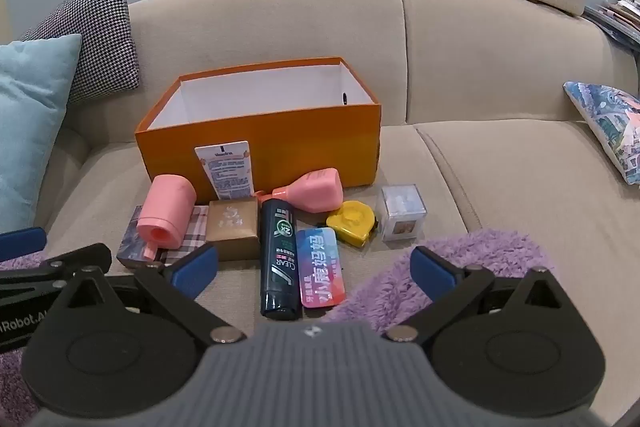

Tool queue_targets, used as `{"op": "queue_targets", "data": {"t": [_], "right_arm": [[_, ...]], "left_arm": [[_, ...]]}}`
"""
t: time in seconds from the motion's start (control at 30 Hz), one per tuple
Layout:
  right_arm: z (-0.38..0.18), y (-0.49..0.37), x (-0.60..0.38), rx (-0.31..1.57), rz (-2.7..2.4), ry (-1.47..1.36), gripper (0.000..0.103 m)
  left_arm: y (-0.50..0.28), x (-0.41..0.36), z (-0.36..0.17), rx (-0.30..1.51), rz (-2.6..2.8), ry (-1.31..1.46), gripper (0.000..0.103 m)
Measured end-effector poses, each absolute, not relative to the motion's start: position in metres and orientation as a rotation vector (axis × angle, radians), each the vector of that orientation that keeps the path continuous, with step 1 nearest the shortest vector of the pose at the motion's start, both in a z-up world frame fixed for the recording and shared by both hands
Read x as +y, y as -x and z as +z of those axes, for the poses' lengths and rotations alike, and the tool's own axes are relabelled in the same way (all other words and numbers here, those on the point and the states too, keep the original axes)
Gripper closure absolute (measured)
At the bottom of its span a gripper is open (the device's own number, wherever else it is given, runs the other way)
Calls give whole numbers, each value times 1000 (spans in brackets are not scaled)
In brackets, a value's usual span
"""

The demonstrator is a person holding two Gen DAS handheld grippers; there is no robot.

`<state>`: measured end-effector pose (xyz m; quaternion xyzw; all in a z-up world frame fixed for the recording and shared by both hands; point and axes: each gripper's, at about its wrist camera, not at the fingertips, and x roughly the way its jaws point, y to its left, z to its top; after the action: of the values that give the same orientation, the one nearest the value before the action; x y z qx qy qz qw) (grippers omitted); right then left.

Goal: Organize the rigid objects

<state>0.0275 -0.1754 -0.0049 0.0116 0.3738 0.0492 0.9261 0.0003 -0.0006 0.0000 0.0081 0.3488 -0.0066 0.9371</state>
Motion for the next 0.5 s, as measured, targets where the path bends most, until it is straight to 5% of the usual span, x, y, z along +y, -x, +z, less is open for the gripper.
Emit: {"op": "queue_targets", "data": {"t": [0.5], "right_arm": [[-1, -29, -177, 767, 105, -27, 1]], "left_arm": [[3, -2, 0, 699, -48, 2, 15]]}}
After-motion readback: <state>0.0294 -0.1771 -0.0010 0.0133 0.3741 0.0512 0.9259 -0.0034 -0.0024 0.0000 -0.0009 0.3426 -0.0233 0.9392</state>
